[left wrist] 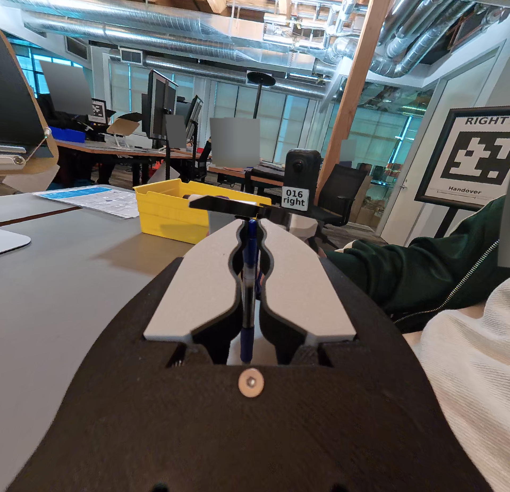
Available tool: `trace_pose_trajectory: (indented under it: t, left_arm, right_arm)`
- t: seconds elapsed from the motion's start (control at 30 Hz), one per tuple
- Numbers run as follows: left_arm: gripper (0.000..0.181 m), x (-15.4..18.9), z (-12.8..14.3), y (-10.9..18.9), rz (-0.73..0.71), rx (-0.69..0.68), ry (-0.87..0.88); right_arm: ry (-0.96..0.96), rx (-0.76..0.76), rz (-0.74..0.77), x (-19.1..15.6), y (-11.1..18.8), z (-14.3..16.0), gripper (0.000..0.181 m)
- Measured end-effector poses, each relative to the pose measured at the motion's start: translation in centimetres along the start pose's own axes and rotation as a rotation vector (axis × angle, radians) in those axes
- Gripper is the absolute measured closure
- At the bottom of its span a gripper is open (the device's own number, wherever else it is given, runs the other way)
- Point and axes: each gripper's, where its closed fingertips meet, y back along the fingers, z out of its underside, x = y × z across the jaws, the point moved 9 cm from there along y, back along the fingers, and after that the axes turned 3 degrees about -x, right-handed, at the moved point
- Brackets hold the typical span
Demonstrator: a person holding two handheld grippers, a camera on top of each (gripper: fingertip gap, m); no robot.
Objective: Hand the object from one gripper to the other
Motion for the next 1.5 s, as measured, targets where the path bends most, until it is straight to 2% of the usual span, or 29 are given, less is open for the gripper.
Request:
trace_pose_trajectory:
  t: [0.13,0.37,0.47,0.73,0.83,0.97,1.0,1.07,1.17,1.3,1.4,1.5]
  left_arm:
    - [0.174,0.0,0.1,-0.1,-0.003,-0.016,-0.007]
    - [0.174,-0.2,0.0,0.1,-0.011,-0.013,-0.007]
    - [0.174,-0.2,-0.1,0.2,-0.014,-0.01,-0.01]
    - [0.174,0.0,-0.2,0.2,-0.014,-0.001,-0.021]
    - [0.174,0.1,-0.2,0.3,-0.007,0.006,-0.017]
    - [0.174,0.1,-0.2,0.3,0.003,0.028,-0.022]
    - [0.171,0.1,-0.2,0.3,-0.009,0.037,-0.031]
    - [0.137,-0.1,-0.4,0.4,-0.068,0.05,-0.04]
    - [0.117,-0.3,-0.3,0.5,-0.132,0.055,-0.061]
    - [0.116,-0.6,0.2,0.2,-0.138,0.038,-0.041]
    - [0.12,-0.6,0.7,-0.2,-0.129,-0.029,0.02]
    - [0.122,-0.2,0.8,-0.6,-0.122,-0.078,0.005]
  right_arm:
    - [0.017,-0.029,-0.039,-0.4,-0.1,0.1,0.101]
    - [0.051,-0.107,-0.082,-0.8,-0.5,0.8,0.122]
    - [0.055,-0.177,-0.15,-1.1,-0.8,1.6,0.15]
    - [0.08,-0.314,-0.233,-2.2,-1.8,3.2,0.163]
    - [0.092,-0.325,-0.235,-2.3,-1.9,3.3,0.171]
    - [0.089,-0.327,-0.223,-2.3,-1.9,3.1,0.172]
    - [0.088,-0.322,-0.219,-2.3,-1.9,3.0,0.172]
    - [0.081,-0.292,-0.211,-2.3,-1.8,2.6,0.171]
    - [0.05,-0.242,-0.173,-2.1,-1.3,1.2,0.171]
    - [-0.022,-0.224,-0.038,-1.1,0.6,-3.7,0.171]
    - [0.02,-0.267,0.165,1.2,3.9,-9.0,0.171]
    - [-0.02,-0.368,0.417,4.7,9.1,-12.6,0.171]
